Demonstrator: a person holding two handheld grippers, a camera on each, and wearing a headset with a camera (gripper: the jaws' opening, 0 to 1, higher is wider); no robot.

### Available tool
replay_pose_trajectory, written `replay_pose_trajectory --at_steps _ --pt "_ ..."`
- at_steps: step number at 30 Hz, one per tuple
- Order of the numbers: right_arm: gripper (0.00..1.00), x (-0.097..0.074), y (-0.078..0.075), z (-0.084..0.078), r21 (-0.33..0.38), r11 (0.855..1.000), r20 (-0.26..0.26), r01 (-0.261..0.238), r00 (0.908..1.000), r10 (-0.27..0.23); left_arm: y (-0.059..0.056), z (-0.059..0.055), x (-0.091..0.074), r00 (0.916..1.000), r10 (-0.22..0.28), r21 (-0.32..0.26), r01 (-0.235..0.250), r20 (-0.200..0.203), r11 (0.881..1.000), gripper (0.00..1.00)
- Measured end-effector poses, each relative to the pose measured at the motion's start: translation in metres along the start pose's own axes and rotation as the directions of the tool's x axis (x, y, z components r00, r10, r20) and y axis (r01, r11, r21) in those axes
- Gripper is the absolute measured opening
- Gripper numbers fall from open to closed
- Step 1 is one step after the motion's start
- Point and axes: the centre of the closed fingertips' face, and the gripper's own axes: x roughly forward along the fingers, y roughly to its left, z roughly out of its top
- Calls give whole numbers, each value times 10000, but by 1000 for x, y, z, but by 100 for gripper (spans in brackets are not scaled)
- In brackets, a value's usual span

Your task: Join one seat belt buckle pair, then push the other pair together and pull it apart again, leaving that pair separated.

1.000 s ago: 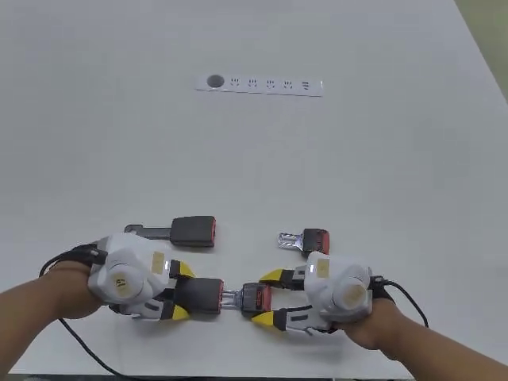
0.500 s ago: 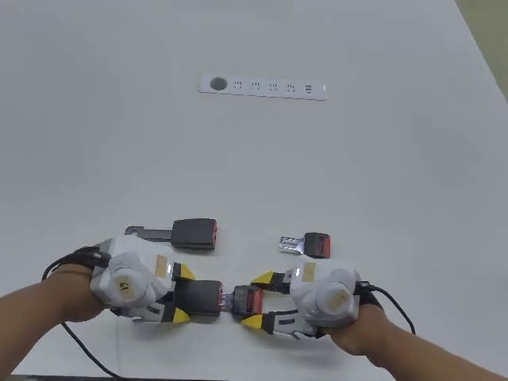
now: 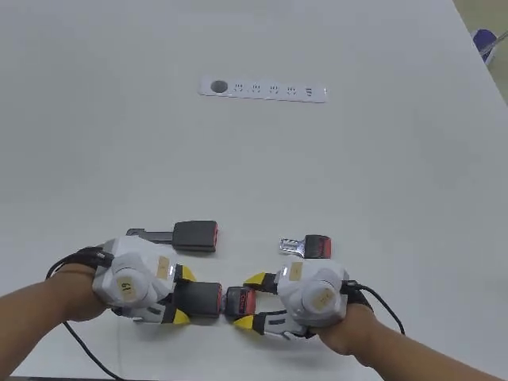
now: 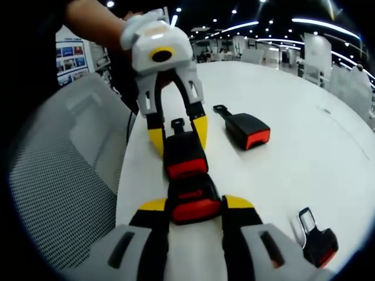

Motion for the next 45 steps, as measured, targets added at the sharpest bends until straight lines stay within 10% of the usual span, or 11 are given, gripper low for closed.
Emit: replay_pose_trajectory --at_steps 45 --pt "33 -3 2 -1 -266 9987 809 425 9959 -402 1 -3 -2 9888 6 -701 100 1491 9975 32"
